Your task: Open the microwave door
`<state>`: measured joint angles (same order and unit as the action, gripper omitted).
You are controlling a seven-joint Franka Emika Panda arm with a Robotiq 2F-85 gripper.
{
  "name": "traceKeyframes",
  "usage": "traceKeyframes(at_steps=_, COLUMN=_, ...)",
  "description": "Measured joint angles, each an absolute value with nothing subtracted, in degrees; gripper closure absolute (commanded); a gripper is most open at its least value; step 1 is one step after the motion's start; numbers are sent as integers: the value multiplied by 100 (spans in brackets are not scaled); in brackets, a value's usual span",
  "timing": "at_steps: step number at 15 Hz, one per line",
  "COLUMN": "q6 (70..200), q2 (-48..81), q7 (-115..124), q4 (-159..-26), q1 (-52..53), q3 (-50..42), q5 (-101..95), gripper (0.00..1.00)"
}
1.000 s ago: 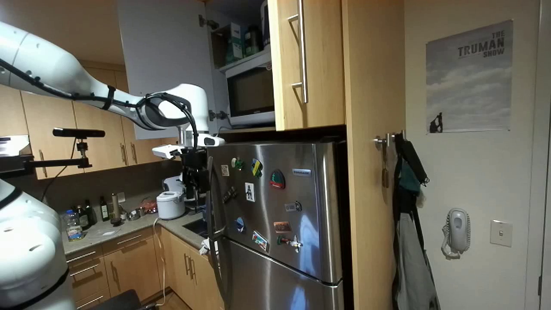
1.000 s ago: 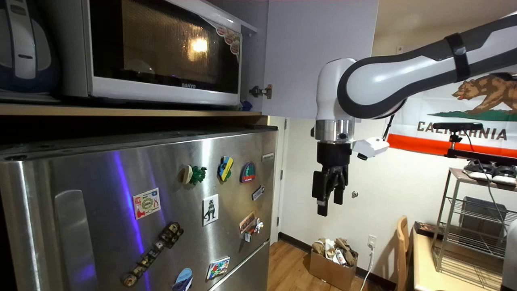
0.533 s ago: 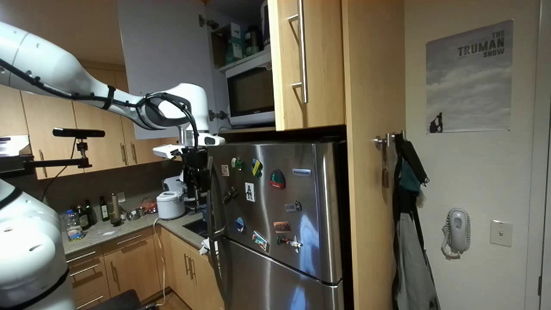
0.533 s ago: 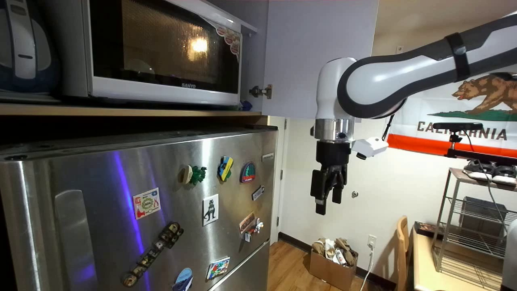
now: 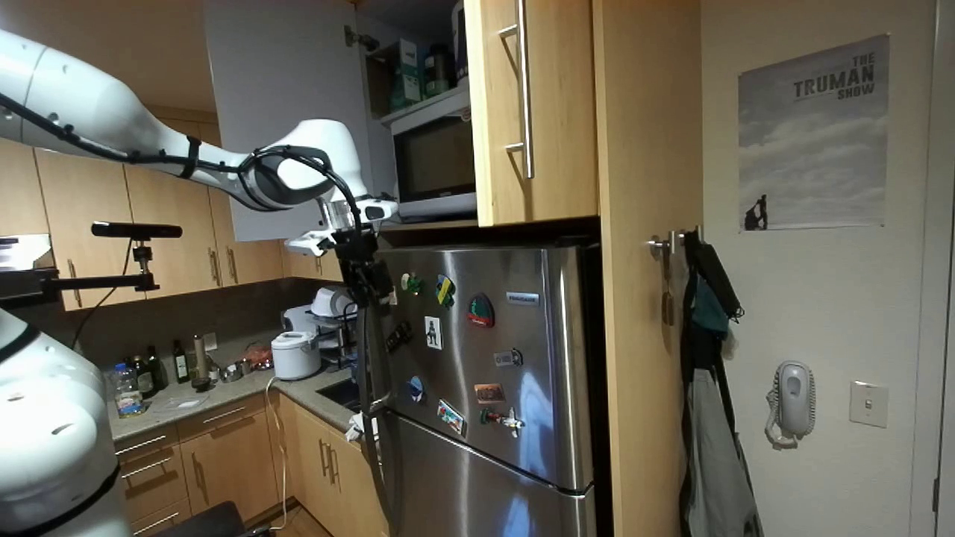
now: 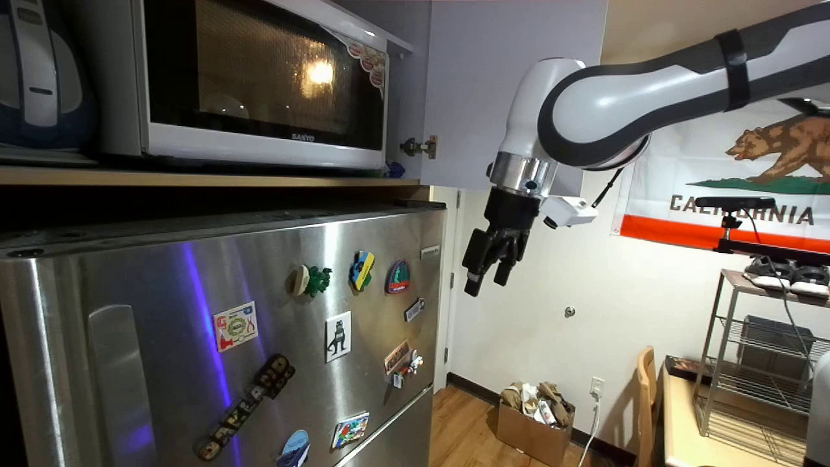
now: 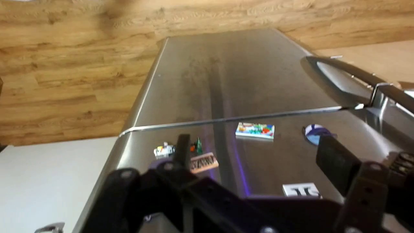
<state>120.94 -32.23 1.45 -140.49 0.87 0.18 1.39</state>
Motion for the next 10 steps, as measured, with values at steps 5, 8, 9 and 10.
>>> traceKeyframes(at_steps=5, q6=13378, q2=-3221, q7=145, q4=-13868, q1=107, q3=18, q5=138, gripper=0)
traceKeyframes(at_steps=8, q6=14079, q2=-3216, q7=146, q4=-13866, q1=100, q3=-30, q5=144, gripper=0)
traceKeyframes(at_steps=9, q6=14112, q2=-3216, q7=146, q4=-13866, q1=99, q3=-40, q5=143, gripper=0)
traceKeyframes(at_steps=10, q6=14109, q2=-3214, q7=146, q4=-13873, q1=102, q3=-40, q5=143, gripper=0)
